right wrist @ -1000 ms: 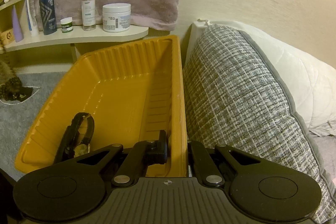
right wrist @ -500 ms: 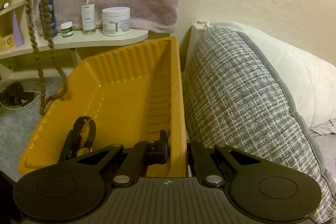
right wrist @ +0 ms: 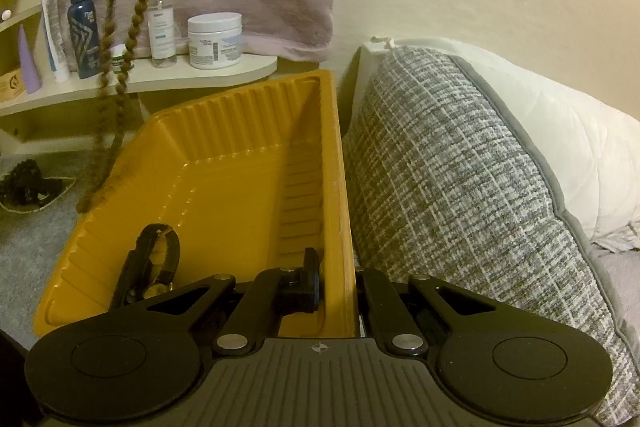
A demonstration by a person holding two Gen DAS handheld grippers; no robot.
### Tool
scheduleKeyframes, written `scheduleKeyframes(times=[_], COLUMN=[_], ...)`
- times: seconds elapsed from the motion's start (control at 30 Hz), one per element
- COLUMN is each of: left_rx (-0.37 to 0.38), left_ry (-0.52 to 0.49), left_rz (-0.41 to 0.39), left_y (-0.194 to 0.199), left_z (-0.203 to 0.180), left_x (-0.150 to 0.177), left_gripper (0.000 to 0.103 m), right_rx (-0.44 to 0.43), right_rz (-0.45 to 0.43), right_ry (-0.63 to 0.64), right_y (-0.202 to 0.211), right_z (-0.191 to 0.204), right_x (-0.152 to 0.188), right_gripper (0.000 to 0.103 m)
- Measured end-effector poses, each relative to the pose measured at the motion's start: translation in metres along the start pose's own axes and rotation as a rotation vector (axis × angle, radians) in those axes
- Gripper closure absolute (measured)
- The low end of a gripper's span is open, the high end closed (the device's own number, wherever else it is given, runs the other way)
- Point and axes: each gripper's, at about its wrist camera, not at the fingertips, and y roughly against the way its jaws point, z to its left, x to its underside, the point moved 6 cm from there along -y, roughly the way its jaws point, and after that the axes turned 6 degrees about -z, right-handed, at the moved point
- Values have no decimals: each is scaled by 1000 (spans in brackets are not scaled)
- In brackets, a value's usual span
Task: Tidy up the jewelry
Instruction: 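Lift the bead strand with the left tool and drop it into the tray, then return the left tool to the pile toward the black pendant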
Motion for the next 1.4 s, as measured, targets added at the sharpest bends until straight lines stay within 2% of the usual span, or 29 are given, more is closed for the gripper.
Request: scheduleKeyframes(times=[0.1, 0.43, 0.7, 0.77, 0.8, 0.93, 1.03, 1.17, 1.27, 1.4], left_rx=[1, -37, -37, -52, -64, -149, -248, -408, -533, -633], left_ry=[4, 43, 77, 82, 85, 102, 115, 162, 156, 200], left_rz=[23, 200, 234, 229, 227, 222, 225, 242, 268, 318], left_y=[-5, -24, -25, -18, -15, 8, 34, 79, 109, 139], left_z=[2, 18, 24, 29, 33, 53, 77, 117, 140, 162], left_x=[8, 72, 87, 87, 88, 94, 105, 129, 150, 183], left_gripper=[97, 97, 95, 88, 88, 88, 83, 81, 78, 78], right_rx=[0, -3, -1, 0, 0, 0, -1, -1, -1, 0], right_rz=[0, 3, 5, 5, 4, 5, 5, 4, 5, 6], right_ry=[0, -2, -1, 0, 0, -1, 0, 1, -1, -1], right_y=[0, -1, 0, 0, 0, 0, 0, 0, 1, 2], right_z=[0, -1, -1, 0, 0, 0, 0, 0, 0, 0], right_x=[0, 0, 1, 0, 0, 0, 0, 1, 2, 2], right_gripper=[100, 100, 100, 100, 100, 100, 100, 100, 100, 100])
